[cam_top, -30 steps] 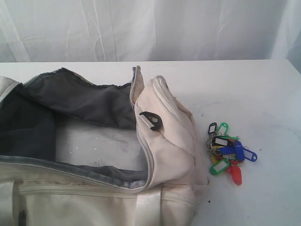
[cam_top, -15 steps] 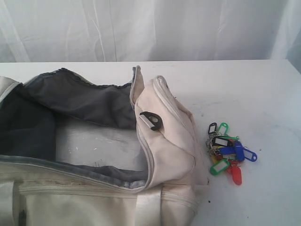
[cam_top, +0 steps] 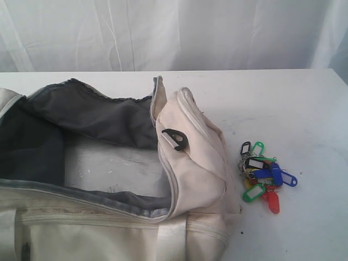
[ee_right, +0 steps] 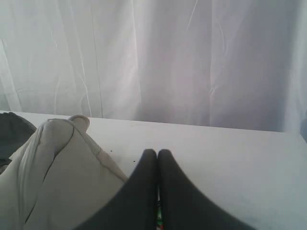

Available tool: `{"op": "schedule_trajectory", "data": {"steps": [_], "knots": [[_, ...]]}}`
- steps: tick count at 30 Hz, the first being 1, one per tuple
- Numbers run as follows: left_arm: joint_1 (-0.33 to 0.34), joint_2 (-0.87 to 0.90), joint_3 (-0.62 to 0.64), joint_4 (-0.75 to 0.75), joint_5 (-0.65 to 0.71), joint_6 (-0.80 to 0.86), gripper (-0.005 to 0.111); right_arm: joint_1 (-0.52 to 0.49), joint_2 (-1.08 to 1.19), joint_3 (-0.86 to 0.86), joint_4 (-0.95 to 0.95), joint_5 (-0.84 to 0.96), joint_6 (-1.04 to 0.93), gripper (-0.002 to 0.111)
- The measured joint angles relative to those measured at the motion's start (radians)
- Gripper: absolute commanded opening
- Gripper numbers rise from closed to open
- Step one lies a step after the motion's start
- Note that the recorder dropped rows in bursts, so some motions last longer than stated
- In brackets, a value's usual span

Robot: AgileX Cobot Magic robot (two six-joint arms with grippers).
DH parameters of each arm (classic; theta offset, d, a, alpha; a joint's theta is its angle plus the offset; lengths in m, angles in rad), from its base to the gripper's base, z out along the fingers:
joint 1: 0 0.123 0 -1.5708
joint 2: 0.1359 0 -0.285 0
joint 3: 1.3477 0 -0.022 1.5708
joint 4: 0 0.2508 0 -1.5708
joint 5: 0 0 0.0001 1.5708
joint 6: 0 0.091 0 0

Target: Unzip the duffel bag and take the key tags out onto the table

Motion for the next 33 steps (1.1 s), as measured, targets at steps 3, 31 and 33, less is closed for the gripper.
{"op": "schedule_trajectory", "data": {"steps": [3, 31, 33], "knots": [[0.0, 0.0, 0.0, 0.0, 0.0, 0.0, 0.0, -0.008, -0.002, 0.0, 0.0, 0.002, 0.0, 0.0], [0.0, 0.0, 0.0, 0.0, 0.002, 0.0, 0.0, -0.346, -0.135, 0.29, 0.064, 0.034, -0.059, 0.0], [0.0, 0.0, 0.0, 0.0, 0.002, 0.0, 0.0, -0.328, -0.135, 0.29, 0.064, 0.06, -0.068, 0.0]]}}
